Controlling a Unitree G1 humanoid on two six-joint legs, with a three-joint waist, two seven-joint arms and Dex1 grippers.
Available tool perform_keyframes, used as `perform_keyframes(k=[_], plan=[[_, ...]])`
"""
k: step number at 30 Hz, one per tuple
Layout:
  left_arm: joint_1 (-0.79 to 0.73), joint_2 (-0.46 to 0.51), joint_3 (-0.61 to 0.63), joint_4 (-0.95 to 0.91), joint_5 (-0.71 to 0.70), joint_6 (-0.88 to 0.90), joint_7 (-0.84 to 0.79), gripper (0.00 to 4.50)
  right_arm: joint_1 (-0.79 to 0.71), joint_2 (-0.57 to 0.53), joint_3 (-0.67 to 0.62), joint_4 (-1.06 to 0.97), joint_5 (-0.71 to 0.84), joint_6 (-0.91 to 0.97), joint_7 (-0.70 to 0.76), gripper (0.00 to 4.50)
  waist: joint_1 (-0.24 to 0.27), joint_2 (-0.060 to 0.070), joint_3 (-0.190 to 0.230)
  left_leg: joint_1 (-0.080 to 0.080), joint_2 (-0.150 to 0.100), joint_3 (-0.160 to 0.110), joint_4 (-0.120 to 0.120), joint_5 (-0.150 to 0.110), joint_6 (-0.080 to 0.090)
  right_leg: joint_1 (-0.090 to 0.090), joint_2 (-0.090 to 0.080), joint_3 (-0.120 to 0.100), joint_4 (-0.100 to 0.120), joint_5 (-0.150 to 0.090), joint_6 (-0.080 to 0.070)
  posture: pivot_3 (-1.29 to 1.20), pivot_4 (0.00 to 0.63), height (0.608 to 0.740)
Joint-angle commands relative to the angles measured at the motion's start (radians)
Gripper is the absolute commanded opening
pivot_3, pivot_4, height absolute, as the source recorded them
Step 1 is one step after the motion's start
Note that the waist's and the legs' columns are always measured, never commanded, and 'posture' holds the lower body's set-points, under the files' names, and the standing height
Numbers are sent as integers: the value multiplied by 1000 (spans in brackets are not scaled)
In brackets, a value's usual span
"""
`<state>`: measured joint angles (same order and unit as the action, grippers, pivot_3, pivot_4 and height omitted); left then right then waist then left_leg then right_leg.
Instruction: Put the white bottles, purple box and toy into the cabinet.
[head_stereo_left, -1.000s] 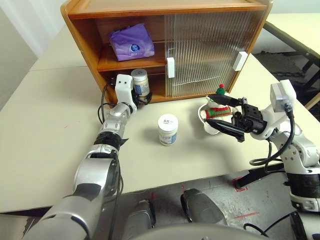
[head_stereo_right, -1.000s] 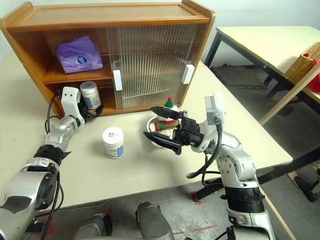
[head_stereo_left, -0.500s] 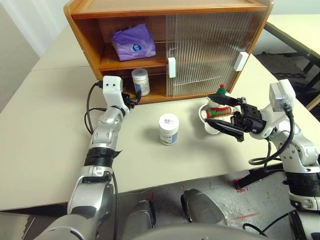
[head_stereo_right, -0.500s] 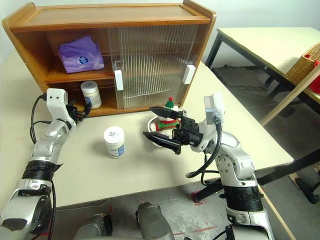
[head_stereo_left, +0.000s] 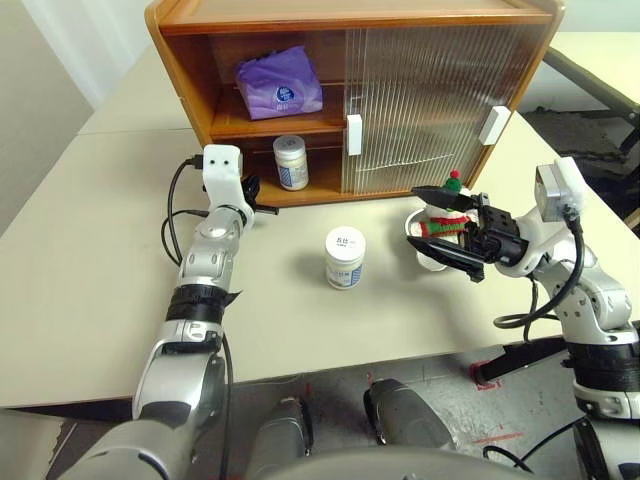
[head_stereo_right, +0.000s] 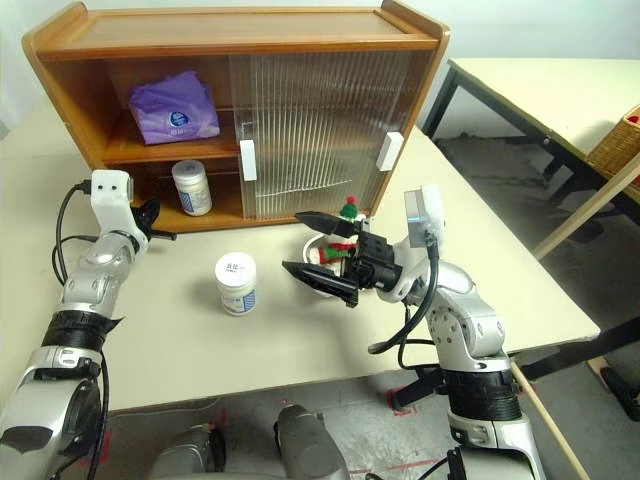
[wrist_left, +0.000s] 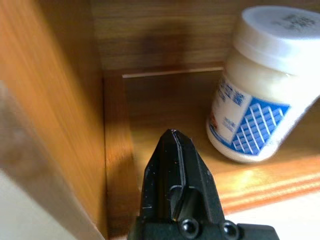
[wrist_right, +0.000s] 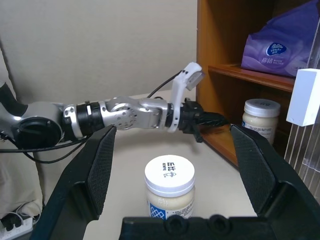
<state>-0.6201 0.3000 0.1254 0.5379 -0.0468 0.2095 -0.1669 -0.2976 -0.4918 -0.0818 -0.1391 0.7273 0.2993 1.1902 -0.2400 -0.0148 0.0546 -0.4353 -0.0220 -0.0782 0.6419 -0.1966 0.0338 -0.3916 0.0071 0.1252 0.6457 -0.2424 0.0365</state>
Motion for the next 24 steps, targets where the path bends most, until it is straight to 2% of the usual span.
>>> perform_keyframes(k=[1, 12, 16, 24], plan=[[-44, -3, -20, 87, 26, -28, 16, 13, -3, -4, 7, -15, -6, 5, -4, 4500, 0, 0, 0, 0, 0, 0, 0, 0, 0, 0, 0, 0, 0, 0, 0, -319, 78, 740], [-158, -38, -63, 258, 47, -97, -12, 13, 3, -6, 4, -22, -5, 5, -14, 4500, 16, 0, 0, 0, -5, -3, 0, 2, 0, 2, -2, -1, 0, 0, 1, -327, 77, 740], [-172, -62, -51, 260, 35, -98, -6, 13, 4, -6, 5, -20, -6, 2, -12, 4500, 23, 1, 0, -1, -9, -9, 0, -2, -8, 2, -5, 0, -2, 0, 1, -326, 76, 740], [-163, -83, -6, 236, -4, -90, 13, 13, 5, -4, 10, -9, -16, -10, -4, 4500, 27, 1, 0, -3, -9, -14, 0, -2, -10, 7, -4, -1, -7, 2, 0, -327, 74, 740]])
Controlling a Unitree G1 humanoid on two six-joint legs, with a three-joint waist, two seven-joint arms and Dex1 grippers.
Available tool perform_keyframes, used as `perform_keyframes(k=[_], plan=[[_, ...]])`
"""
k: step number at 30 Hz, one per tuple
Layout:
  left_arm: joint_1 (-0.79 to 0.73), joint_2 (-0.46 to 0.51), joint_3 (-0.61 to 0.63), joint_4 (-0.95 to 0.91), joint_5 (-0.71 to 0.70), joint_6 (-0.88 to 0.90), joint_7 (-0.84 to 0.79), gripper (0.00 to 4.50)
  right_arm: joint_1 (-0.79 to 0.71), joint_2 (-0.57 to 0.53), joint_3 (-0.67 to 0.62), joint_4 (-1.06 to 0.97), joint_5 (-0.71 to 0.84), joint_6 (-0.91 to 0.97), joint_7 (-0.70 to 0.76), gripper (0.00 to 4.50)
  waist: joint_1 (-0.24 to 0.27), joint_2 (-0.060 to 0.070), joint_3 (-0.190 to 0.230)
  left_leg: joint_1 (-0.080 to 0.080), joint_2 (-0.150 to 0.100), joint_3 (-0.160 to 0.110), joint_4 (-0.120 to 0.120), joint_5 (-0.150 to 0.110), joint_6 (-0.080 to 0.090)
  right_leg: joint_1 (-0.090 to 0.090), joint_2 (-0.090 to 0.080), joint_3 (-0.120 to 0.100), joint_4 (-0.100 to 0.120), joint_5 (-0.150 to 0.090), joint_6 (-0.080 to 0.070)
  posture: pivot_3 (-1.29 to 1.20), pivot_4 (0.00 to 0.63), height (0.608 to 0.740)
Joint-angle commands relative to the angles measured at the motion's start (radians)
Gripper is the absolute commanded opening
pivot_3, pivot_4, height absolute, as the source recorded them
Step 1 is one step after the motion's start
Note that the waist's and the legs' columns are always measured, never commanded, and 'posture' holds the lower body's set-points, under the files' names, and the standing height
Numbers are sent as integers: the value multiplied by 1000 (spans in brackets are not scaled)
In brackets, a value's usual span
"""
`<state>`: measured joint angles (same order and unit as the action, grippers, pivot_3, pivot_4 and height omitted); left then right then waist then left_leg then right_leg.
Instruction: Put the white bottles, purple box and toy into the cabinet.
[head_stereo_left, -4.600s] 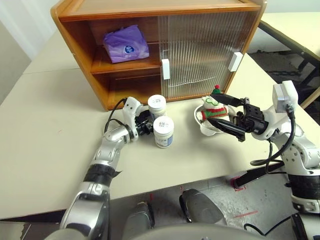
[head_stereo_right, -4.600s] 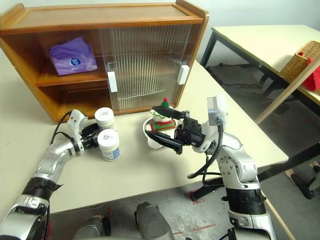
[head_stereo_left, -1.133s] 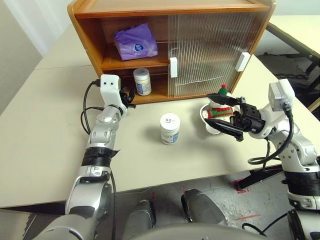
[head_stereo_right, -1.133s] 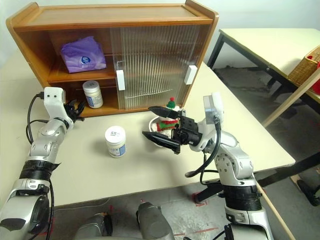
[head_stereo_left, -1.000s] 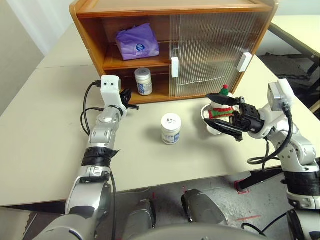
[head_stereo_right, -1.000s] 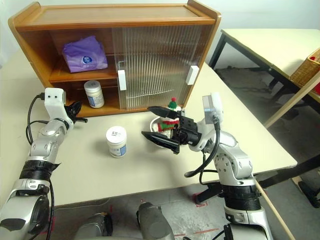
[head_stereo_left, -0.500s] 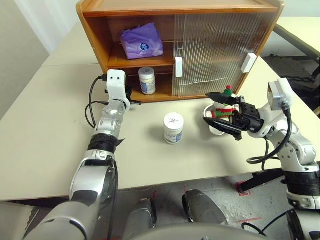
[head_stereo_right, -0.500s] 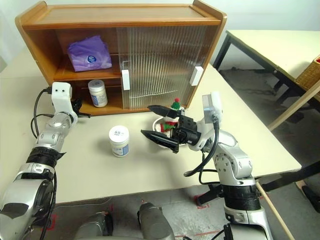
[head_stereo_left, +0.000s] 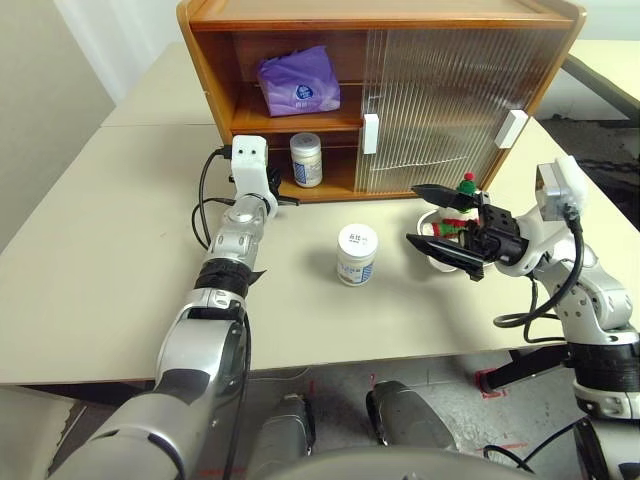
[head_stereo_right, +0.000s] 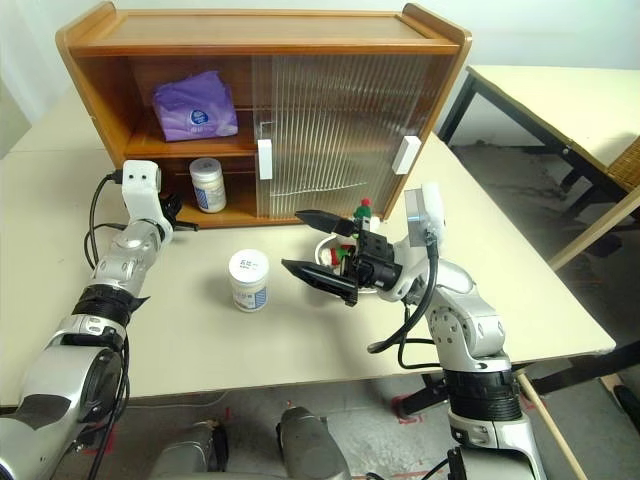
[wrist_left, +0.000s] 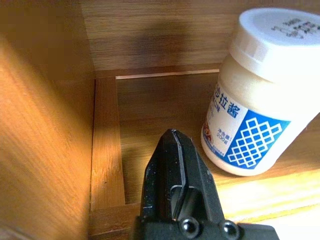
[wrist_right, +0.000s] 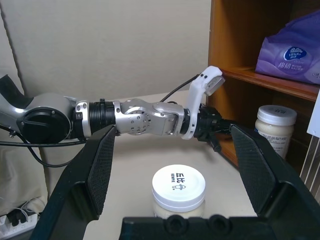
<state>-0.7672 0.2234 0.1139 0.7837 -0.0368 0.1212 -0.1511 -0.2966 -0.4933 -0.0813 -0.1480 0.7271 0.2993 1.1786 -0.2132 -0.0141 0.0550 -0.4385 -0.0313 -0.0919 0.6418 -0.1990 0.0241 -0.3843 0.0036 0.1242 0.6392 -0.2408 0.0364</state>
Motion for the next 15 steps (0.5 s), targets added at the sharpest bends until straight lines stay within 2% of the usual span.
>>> perform_keyframes(k=[1, 5, 7, 8, 15], plan=[[-19, -7, 9, -6, -18, -1, -2, 13, 4, -3, 9, 2, -16, -11, 10, 4500, 0, 0, 0, 0, 0, 0, 0, 0, 0, 0, 1, 0, 0, 0, 1, -327, 72, 740], [-39, 0, 16, 29, -28, -7, -9, 13, 2, 3, 9, 4, -18, -17, 10, 4500, 0, 0, 0, 0, -1, 0, 0, 2, 2, 0, 3, 0, 0, 0, 4, -335, 66, 740], [-48, 6, 16, 45, -30, -9, -21, 13, 3, 3, 9, 3, -19, -19, 11, 4500, 0, 0, 0, 0, -1, 0, 0, 7, 9, 0, 3, 0, 0, -2, 7, -335, 66, 740], [-51, 8, 14, 50, -29, -6, -32, 13, 4, 2, 7, 4, -18, -20, 11, 4500, 0, 0, 0, 0, -1, 0, 0, 7, 9, 0, 3, 0, 0, -4, 11, -339, 63, 740], [-60, -19, -9, 51, -19, -9, -62, 13, 9, 0, 3, 7, -17, -28, 11, 4500, 0, 0, 0, 0, -1, 0, 0, 5, 1, 1, 2, 0, 0, -4, 10, -342, 60, 740]])
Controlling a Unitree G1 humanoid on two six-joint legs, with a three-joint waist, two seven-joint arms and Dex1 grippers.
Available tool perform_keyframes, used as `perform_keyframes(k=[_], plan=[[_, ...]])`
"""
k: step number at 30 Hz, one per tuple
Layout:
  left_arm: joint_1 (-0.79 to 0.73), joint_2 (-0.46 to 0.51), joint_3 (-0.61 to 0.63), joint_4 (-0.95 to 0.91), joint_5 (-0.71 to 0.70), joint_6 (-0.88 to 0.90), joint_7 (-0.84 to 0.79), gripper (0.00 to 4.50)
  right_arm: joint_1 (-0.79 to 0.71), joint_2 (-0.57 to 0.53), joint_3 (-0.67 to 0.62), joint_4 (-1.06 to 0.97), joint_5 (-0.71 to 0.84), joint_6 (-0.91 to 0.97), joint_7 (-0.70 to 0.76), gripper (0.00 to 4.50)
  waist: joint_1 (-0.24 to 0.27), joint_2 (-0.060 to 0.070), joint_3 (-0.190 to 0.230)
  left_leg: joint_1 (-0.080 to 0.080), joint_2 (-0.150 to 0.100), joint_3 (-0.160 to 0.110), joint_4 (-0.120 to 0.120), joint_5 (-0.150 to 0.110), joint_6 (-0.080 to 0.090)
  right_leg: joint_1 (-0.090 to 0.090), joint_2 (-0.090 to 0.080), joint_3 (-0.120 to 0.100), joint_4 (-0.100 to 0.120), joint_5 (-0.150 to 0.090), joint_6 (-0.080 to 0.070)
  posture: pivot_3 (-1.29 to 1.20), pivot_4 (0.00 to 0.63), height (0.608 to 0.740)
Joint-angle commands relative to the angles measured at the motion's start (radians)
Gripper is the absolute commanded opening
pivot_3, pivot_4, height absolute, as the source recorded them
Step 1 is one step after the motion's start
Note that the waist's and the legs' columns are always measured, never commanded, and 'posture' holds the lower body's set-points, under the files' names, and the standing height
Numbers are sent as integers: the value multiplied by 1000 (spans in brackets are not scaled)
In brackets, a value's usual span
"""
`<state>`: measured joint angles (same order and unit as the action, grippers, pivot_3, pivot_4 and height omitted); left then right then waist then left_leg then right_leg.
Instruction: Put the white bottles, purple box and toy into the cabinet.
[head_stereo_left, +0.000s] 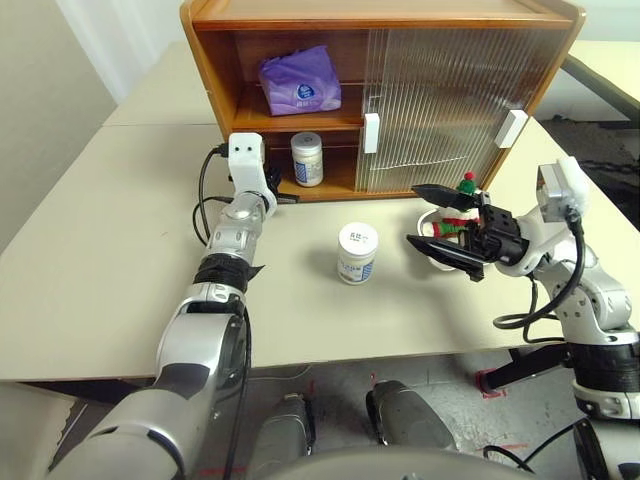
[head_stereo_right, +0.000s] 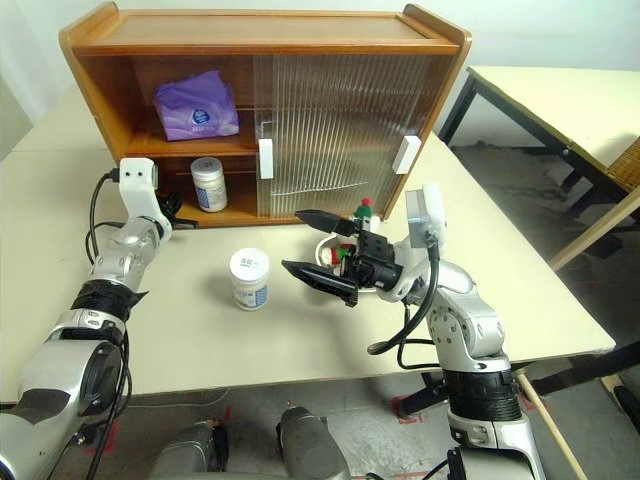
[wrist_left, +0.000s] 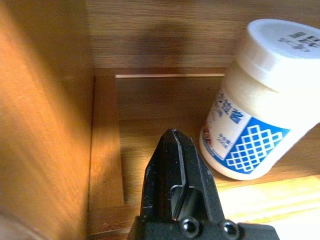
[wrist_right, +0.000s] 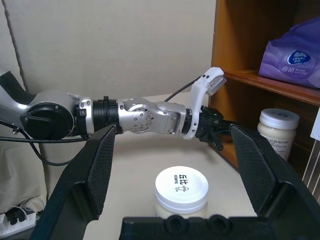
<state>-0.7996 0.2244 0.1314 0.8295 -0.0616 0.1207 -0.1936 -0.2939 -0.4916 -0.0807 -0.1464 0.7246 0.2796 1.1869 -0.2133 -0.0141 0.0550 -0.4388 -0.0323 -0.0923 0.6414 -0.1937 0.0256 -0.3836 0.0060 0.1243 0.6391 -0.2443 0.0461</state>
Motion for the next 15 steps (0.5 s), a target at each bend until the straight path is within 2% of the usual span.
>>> perform_keyframes(k=[1, 6, 15], plan=[[-27, -22, -29, 4, 8, -9, -20, 13, 7, -2, 3, 5, -15, -10, 2, 4500, 0, 0, 0, 0, 0, 0, 0, 0, 0, 0, 0, 0, 0, 0, 0, -344, 55, 740], [-28, -35, -36, 3, 16, -9, -24, 13, 6, -2, 5, 11, -18, -14, 6, 4500, 1, 0, 0, -1, -1, 0, 0, 0, 0, 0, -1, 0, 0, 4, -7, -340, 57, 740], [-44, -40, -45, 20, 18, -13, -37, 13, 9, 2, 7, 14, -21, -19, 7, 4500, 5, 0, 0, -3, -5, -3, 0, 2, 3, 1, -2, 0, -1, 4, -6, -340, 56, 740]])
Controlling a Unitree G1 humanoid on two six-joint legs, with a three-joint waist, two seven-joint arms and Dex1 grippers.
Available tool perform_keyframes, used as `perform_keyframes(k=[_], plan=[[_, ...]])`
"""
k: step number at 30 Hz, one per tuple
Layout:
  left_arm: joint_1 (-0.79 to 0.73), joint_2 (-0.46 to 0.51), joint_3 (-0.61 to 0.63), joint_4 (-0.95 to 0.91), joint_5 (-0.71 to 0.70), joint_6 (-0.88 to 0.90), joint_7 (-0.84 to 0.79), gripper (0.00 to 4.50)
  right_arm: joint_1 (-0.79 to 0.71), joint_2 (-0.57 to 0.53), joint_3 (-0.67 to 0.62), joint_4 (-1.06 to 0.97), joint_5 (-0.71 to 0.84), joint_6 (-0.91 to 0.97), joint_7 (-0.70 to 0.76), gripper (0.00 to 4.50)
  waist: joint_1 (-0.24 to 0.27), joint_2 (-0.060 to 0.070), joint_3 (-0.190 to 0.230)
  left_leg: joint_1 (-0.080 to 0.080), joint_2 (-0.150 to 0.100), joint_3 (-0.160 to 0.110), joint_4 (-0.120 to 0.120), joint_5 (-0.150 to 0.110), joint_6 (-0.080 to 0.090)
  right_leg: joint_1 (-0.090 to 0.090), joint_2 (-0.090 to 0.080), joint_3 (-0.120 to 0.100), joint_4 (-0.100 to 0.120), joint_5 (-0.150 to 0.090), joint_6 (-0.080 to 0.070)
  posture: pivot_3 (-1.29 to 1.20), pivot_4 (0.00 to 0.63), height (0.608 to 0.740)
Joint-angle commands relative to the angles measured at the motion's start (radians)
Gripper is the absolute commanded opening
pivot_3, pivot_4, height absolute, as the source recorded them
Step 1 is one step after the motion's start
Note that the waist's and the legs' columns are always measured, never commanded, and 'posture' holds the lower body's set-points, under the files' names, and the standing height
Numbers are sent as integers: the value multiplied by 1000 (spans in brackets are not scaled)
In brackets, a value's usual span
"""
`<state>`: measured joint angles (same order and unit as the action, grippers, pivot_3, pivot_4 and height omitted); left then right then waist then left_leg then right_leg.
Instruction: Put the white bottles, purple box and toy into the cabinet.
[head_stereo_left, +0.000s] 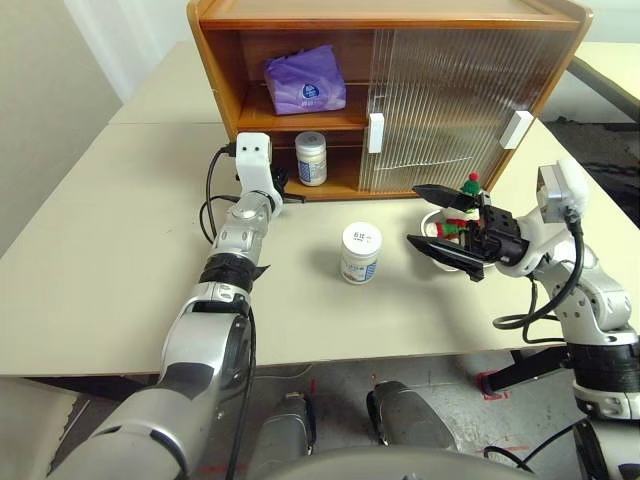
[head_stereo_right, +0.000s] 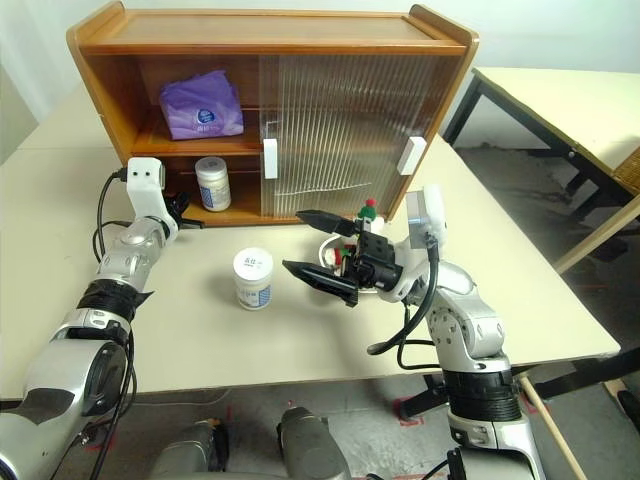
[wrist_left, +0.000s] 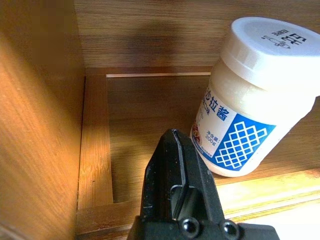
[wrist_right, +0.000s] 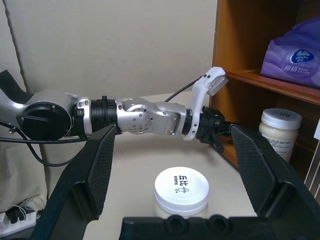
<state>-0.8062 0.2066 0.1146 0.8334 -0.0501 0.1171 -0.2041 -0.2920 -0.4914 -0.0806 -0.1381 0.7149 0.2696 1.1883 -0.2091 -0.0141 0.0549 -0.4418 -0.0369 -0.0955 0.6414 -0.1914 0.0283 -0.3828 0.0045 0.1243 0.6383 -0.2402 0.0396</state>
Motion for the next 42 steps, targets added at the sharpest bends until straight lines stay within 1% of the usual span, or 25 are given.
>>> perform_keyframes(k=[1, 8, 12, 21, 24, 29, 42], plan=[[-41, -24, -29, 18, 7, -9, -29, 13, 7, 2, 7, 7, -12, -9, 6, 4500, 1, 0, 0, 0, -1, -1, 0, 0, 0, 0, 0, 0, 0, 0, 0, -340, 54, 740], [-50, -23, -35, 18, 21, -15, -14, 13, 3, 5, 5, 1, -14, -6, 1, 4500, 8, 0, 0, -3, -4, -3, 0, 1, 2, 0, -2, 0, -1, 0, 0, -338, 53, 740], [-23, -6, -64, -2, 65, -62, 2, 13, -2, 7, 7, 3, -16, -6, 1, 4500, 10, 0, 0, -4, -5, -4, 0, 2, 3, -2, -2, 0, -1, 1, 2, -331, 53, 740], [5, 23, -105, -18, 129, -65, 33, 13, -18, 9, 14, 15, -16, -3, 6, 4500, 9, 0, 0, -4, -8, -5, 0, 5, 5, -2, -2, 1, -1, 2, 5, -317, 53, 740], [1, 33, -123, -12, 147, -48, 32, 13, -22, 8, 16, 19, -16, -4, 7, 4500, 11, 0, 0, -5, -8, -6, 0, 9, 12, -3, -2, 1, -1, 2, 5, -316, 54, 740], [10, 59, -185, -10, 208, -66, 21, 13, -23, 7, 17, 20, -16, -5, 6, 4500, 11, 0, 0, -5, -8, -7, 0, 9, 11, -3, -2, 0, -1, 2, 5, -316, 53, 740], [23, 69, -226, -28, 249, -86, 19, 13, -22, 15, 24, 26, -18, -10, 10, 4500, 18, 1, 0, -8, -8, -7, 0, 10, 14, -6, -3, 0, -1, 3, 6, -307, 56, 740]])
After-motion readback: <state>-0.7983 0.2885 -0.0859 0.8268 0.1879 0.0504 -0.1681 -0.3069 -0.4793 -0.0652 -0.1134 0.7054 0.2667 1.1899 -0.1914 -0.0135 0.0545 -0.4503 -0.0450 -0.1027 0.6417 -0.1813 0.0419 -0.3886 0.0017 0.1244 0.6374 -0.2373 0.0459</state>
